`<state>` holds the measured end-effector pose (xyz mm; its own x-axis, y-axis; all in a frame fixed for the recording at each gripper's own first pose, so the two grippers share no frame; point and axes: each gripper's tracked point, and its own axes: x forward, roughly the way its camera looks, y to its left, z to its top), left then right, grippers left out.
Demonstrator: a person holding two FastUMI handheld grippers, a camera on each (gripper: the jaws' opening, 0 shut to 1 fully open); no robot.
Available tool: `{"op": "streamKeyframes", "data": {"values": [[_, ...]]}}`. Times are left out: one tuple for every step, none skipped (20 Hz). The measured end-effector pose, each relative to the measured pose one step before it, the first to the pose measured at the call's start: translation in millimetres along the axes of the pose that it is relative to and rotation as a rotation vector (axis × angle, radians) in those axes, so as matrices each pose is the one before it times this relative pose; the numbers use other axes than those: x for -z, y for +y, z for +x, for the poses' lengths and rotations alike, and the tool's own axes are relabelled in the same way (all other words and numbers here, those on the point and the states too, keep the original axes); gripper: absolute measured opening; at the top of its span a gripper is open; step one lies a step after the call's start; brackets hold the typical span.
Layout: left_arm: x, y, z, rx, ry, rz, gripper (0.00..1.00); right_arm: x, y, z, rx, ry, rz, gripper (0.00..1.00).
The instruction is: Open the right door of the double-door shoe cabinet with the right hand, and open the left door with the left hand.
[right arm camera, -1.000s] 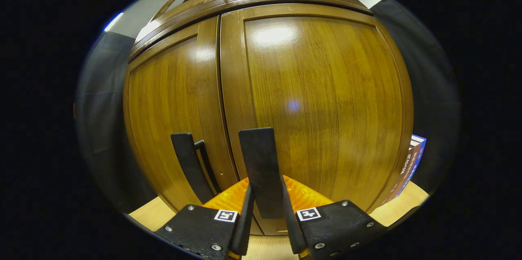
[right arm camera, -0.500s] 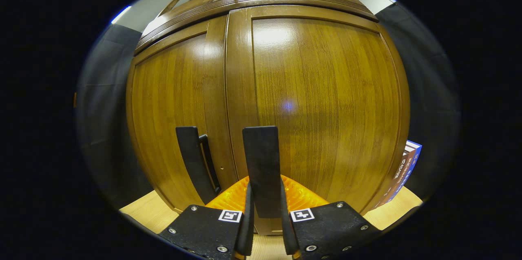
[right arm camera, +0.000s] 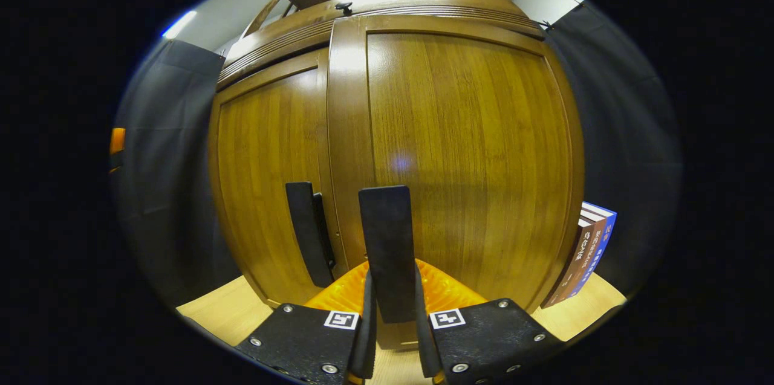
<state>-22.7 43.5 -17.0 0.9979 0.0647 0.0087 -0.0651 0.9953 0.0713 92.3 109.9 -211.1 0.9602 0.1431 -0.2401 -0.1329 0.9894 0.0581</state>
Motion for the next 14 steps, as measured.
{"op": "streamKeyframes", "data": {"values": [[-2.08,-2.04,-2.52,0.00432,-0.00652,-0.00148,0.95,0.09,-1.47,-5.68,-0.00092,-0.00152,-0.00233,0.29],[0.05,-0.68,-1.94,0.00128,-0.00086,0.00024,0.95,-0.38,-1.48,-4.42,-0.00138,-0.00148,-0.00287,0.29],[0.78,0.9,-1.84,-0.00119,0.00387,0.00187,0.95,0.86,-1.0,-4.14,-0.00116,-0.00303,-0.00316,0.29],[0.2,-0.98,-1.79,0.0001,0.00164,0.00113,0.95,1.13,-1.45,-5.76,-0.00151,-0.00159,-0.00399,0.29],[-0.68,-0.15,-0.65,-0.00036,0.0,-0.0014,0.98,1.23,-2.25,-6.05,-0.00101,-0.0015,-0.00044,0.29],[-0.7,-0.07,-1.78,-0.00157,-0.00039,-0.00463,0.98,-0.36,-1.02,-4.51,-0.00282,0.00009,0.00027,0.29],[-0.57,-0.36,-1.0,-0.00073,-0.00104,-0.00677,0.98,-0.68,-1.33,-4.24,-0.00343,-0.00021,-0.00003,0.29],[-1.07,-0.65,-0.74,-0.00007,-0.00004,-0.00652,0.95,0.32,-1.47,-3.53,-0.00159,0.00232,-0.00051,0.29],[0.39,-0.82,-0.69,0.00054,0.00132,-0.00373,0.95,0.18,-2.02,-4.69,-0.00043,-0.00042,-0.00305,0.29],[0.82,-0.75,-2.26,0.00105,0.00193,-0.00074,0.96,-0.27,-2.27,-5.0,-0.00008,-0.00137,-0.00136,0.29],[-0.44,-1.02,-0.98,0.00116,0.00166,0.00104,0.95,-0.29,-0.34,-2.83,-0.0004,-0.00175,-0.00322,0.29],[0.96,-0.46,-1.38,0.00143,0.00116,0.00123,0.95,0.39,-2.61,-5.37,-0.00016,-0.00303,-0.0036,0.29],[0.01,-0.72,-0.76,0.00143,0.00124,-0.00039,0.94,0.26,-2.79,-6.01,0.00195,-0.00447,-0.00514,0.29],[-0.77,-1.52,-1.9,0.00183,0.00098,-0.00183,0.95,0.37,-2.72,-6.24,0.00255,-0.00501,-0.00645,0.29]]}}
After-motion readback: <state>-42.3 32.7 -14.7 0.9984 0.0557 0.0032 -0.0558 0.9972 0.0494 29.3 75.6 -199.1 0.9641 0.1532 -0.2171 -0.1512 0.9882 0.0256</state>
